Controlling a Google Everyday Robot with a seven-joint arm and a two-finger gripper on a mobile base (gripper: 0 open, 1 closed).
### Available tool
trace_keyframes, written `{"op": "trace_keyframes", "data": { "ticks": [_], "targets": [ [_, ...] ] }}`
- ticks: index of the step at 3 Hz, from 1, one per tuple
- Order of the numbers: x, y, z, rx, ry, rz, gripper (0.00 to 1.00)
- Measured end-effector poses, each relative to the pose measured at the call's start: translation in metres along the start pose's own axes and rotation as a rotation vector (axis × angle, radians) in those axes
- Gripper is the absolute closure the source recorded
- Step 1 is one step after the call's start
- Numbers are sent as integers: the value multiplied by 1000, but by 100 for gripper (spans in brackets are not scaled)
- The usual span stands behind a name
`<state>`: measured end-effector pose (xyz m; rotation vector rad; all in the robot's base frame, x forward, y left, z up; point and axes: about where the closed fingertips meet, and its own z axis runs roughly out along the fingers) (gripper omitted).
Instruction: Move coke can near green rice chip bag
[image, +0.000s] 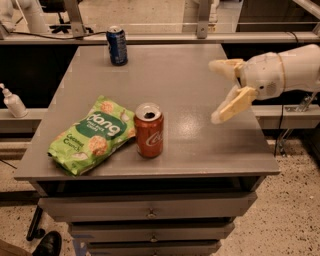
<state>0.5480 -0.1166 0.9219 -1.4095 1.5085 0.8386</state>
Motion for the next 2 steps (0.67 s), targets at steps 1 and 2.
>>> {"op": "trace_keyframes", "data": {
  "ticks": [1,2],
  "targets": [
    [-15,-10,-16,30,-9,-30,0],
    [-13,-9,-13,25,-8,-26,0]
  ]
}}
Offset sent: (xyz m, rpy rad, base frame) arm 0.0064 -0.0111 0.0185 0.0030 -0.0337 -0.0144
